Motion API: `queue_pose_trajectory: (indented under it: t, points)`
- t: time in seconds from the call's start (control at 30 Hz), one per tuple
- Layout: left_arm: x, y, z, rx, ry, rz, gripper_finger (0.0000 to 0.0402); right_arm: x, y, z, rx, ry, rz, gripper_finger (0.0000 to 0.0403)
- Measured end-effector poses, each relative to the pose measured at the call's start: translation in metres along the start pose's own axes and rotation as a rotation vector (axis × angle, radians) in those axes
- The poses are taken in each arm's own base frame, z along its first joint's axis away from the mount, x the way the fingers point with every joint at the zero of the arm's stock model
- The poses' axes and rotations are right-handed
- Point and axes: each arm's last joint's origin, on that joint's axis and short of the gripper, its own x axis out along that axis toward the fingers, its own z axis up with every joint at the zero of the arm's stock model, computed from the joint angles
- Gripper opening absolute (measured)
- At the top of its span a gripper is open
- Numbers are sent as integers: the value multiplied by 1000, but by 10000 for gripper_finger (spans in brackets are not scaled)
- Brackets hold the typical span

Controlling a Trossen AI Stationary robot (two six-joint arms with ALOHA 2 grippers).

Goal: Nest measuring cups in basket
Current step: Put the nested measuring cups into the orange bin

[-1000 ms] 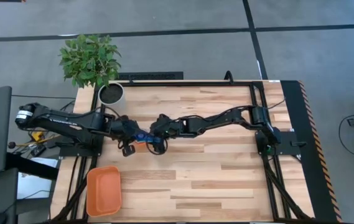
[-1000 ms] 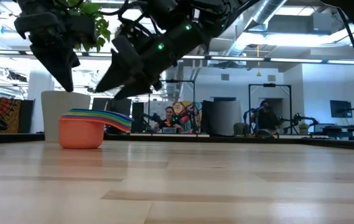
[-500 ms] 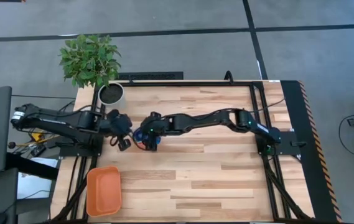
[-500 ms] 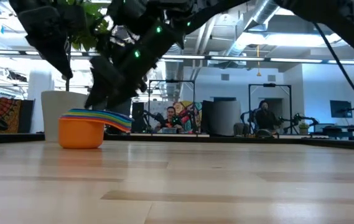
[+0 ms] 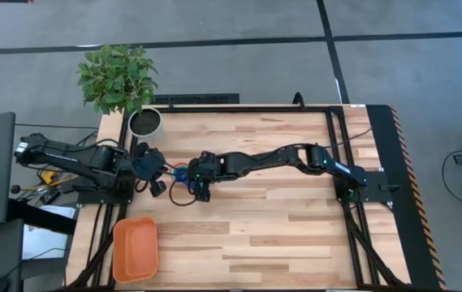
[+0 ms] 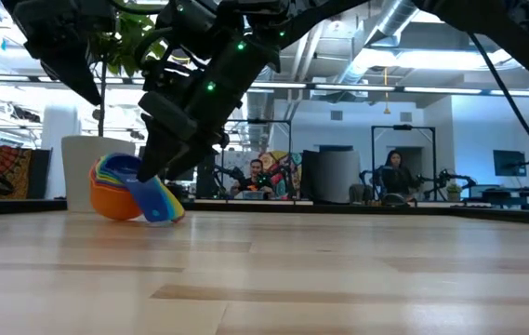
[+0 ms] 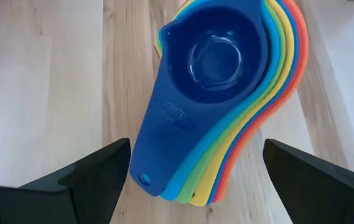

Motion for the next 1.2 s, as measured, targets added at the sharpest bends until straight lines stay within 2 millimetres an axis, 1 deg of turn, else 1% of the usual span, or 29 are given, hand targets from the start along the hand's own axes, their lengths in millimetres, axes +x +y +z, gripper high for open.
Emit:
queue_pose_trajectory:
  t: [0.1, 0.3, 0.57, 0.73, 0.93, 1.0, 1.07, 1.13, 1.2]
  points:
    - [0, 0, 0, -5, 0, -6, 0, 0, -1, 0, 9, 1, -1, 389]
    - [1, 0, -1, -1, 21, -6, 0, -6, -2, 7, 19, -15, -1, 390]
    - [2, -1, -2, -48, 27, -3, 0, -12, -6, 15, 20, -21, 0, 385]
    - [1, -1, -2, -74, 23, 7, 0, -12, -9, 15, 27, -11, 16, 385]
    - [0, -7, -5, -113, 29, -22, 0, -11, -15, 11, 34, 32, 23, 384]
    - [4, -11, -11, -107, 65, -54, 0, -11, -19, 10, 23, 42, 98, 384]
    - [12, -16, -18, -97, 118, -87, 0, -11, -23, 10, 43, 43, 176, 384]
    - [22, -19, -25, -99, 145, -77, 0, -10, -28, 11, 90, 42, 194, 384]
    - [29, -20, -30, -99, 154, -38, 0, -9, -31, 11, 128, 45, 162, 384]
